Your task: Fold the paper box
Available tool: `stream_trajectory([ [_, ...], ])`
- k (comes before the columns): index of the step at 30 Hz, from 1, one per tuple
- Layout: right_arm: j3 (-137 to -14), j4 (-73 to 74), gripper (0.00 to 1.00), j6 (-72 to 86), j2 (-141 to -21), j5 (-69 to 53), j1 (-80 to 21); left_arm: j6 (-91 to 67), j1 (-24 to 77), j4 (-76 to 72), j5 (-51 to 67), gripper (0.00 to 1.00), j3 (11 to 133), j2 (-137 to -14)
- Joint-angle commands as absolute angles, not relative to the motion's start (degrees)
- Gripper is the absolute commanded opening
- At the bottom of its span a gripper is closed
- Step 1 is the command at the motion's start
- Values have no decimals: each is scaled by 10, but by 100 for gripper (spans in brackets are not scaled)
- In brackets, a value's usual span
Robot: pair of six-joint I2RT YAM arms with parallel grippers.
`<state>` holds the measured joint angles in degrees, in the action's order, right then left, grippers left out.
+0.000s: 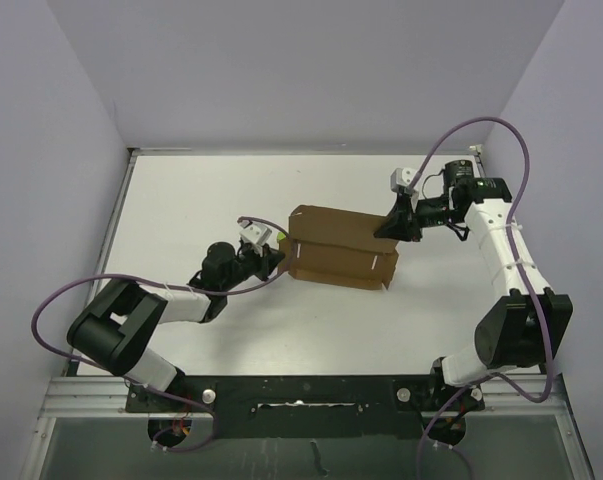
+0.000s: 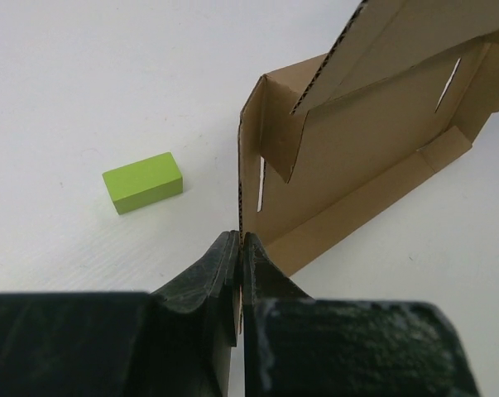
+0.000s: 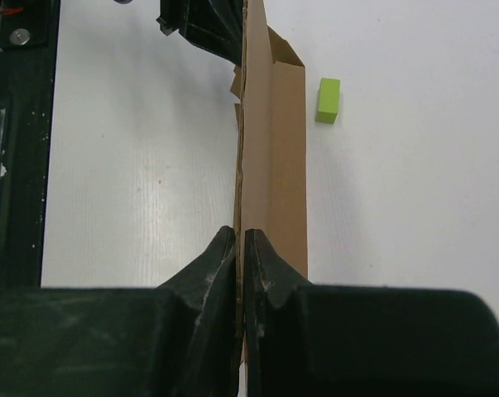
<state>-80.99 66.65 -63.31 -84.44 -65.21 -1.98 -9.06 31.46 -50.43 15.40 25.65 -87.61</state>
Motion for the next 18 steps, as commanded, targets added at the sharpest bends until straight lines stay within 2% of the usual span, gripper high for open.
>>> stream_trajectory([
  [1, -848, 713, 0, -612, -866, -706, -13, -62, 325, -589, 142, 0, 272, -891],
  [10, -888, 721, 0, -536, -919, -737, 23, -34, 326, -675, 153, 0, 248, -932],
  [18, -917, 818, 0, -602, -979, -763, 25, -29, 326, -697, 165, 0, 240, -945],
])
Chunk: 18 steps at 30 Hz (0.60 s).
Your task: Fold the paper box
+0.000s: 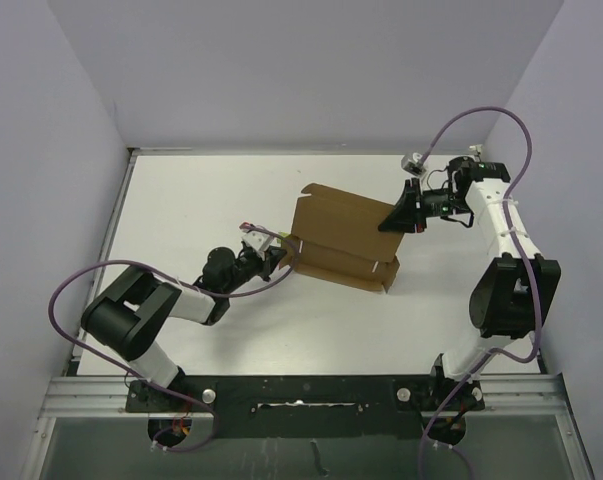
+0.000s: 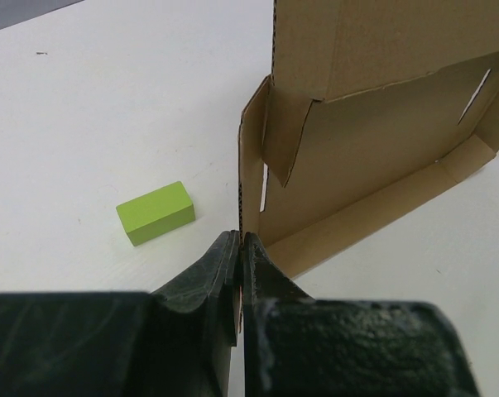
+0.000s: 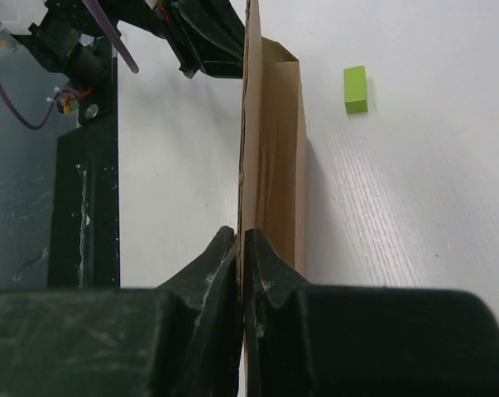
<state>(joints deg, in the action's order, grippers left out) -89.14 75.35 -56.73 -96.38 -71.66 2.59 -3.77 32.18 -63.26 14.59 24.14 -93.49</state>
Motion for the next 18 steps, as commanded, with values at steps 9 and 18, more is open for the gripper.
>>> stream_trajectory([
  [9, -914, 826, 0, -614, -981, -750, 17, -37, 325, -707, 176, 0, 230, -944],
  [18, -902, 793, 0, -589, -967, -728, 11, -66, 316, -700, 192, 11, 225, -928],
])
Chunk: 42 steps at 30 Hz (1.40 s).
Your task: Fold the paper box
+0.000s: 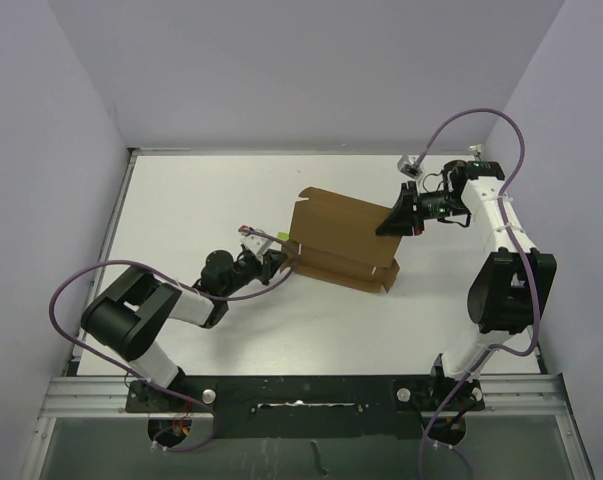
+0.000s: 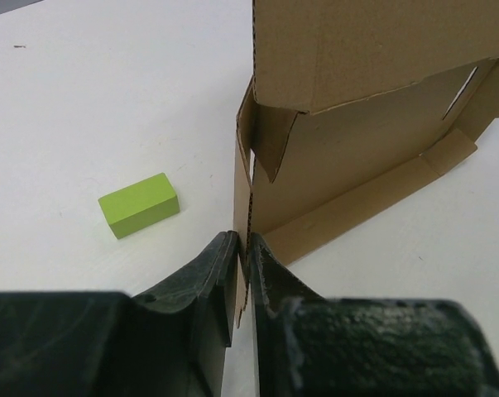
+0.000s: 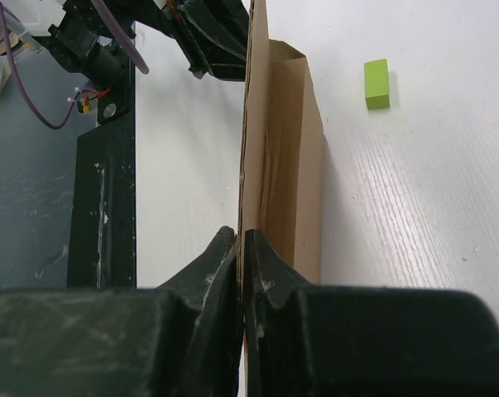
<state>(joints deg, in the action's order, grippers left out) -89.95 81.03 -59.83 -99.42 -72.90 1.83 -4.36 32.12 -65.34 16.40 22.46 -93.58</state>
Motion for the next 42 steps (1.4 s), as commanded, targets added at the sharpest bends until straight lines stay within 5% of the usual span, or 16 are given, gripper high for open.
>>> stream_trajectory([
  [1, -900, 787, 0, -581, -966, -725, 11, -70, 314, -697, 196, 13, 224, -925],
  [17, -893, 758, 0, -556, -958, -708, 5, -177, 238, -659, 253, 48, 147, -753],
  [27, -892, 754, 0, -554, -956, -708, 2, -190, 138, -548, 236, 38, 192, -749],
  [37, -891, 752, 0, -552, -954, -709, 1, -142, 149, -844, 438, 38, 245, -1006],
  [42, -890, 753, 0, -554, -957, -709, 1, -108, 170, -868, 496, 39, 283, -1063],
])
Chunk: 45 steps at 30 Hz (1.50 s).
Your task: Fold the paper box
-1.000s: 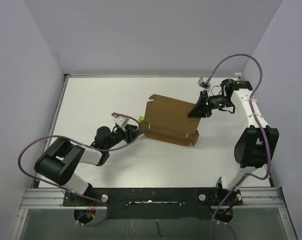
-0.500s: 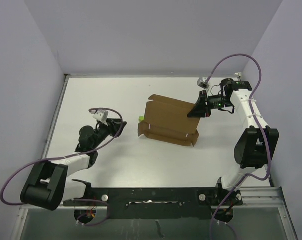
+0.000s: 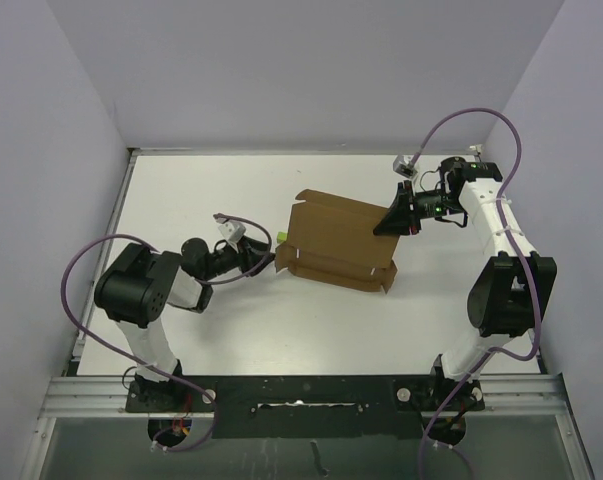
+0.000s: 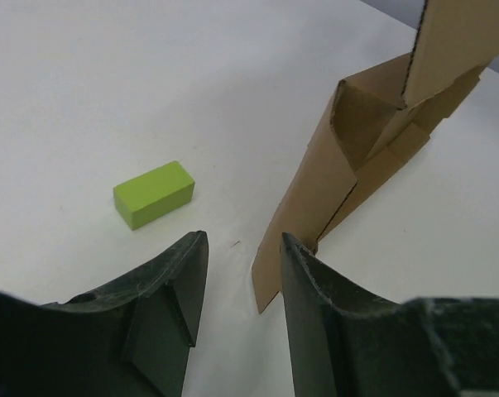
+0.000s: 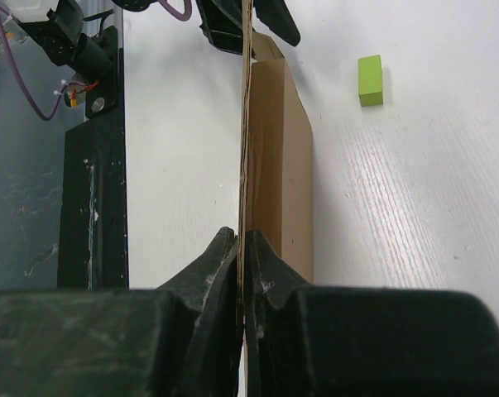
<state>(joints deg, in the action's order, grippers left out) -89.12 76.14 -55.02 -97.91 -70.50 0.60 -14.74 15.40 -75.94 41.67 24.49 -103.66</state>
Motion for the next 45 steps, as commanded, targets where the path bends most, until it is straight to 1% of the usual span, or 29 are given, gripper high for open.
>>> stream_trajectory([
  [1, -890, 753, 0, -554, -957, -709, 1, -101, 173, -868, 502, 40, 285, -1066],
  [14, -890, 756, 0, -556, -962, -711, 0, -80, 192, -868, 575, 40, 307, -1092],
  [17, -890, 755, 0, -556, -962, -710, -3, -74, 195, -868, 566, 43, 308, -1095],
  [22, -889, 755, 0, -555, -962, -710, -5, -56, 215, -868, 524, 52, 307, -1099],
  [27, -889, 755, 0, -555, -963, -710, -6, -46, 229, -868, 492, 54, 307, -1103],
  [31, -889, 756, 0, -556, -964, -710, -8, -40, 239, -868, 457, 52, 308, -1106],
  [36, -889, 760, 0, -560, -967, -714, -9, -37, 252, -868, 425, 44, 310, -1107],
  [43, -891, 768, 0, -565, -974, -717, -11, -26, 271, -868, 388, 43, 315, -1113],
  [45, -891, 768, 0, -565, -975, -718, -10, -24, 275, -868, 378, 39, 317, -1115],
])
